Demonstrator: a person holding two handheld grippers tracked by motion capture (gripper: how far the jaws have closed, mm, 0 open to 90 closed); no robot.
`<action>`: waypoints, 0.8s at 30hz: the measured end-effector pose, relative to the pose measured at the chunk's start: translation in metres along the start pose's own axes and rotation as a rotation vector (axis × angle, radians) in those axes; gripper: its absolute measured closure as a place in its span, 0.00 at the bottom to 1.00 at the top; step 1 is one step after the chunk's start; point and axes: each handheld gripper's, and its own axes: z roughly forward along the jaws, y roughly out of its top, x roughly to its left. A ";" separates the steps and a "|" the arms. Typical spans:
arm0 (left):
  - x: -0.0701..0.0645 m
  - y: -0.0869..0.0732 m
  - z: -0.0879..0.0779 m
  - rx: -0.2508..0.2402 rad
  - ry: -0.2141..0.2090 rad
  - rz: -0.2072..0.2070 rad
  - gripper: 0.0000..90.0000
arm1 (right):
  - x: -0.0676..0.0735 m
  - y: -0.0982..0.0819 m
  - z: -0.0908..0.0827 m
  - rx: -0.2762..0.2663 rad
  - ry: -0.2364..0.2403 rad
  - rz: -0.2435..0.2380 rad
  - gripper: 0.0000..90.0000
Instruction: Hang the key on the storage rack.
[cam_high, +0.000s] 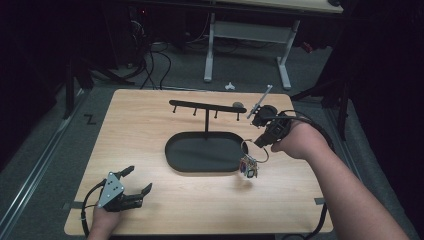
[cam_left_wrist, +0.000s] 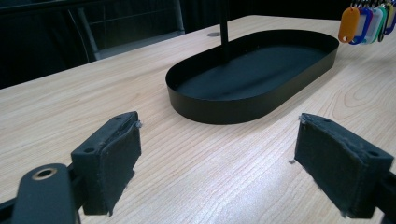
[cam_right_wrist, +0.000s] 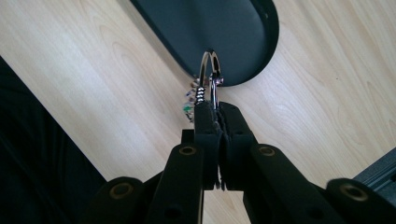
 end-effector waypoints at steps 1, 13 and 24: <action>0.000 0.000 0.000 0.000 0.000 0.000 0.17 | -0.001 0.002 -0.001 -0.003 0.003 0.006 0.97; 0.000 0.000 0.000 -0.005 0.000 -0.001 0.17 | -0.016 0.028 -0.007 -0.043 0.002 0.018 0.97; 0.000 0.000 0.000 -0.006 -0.002 -0.002 0.17 | -0.029 0.052 0.004 -0.069 0.015 0.028 0.97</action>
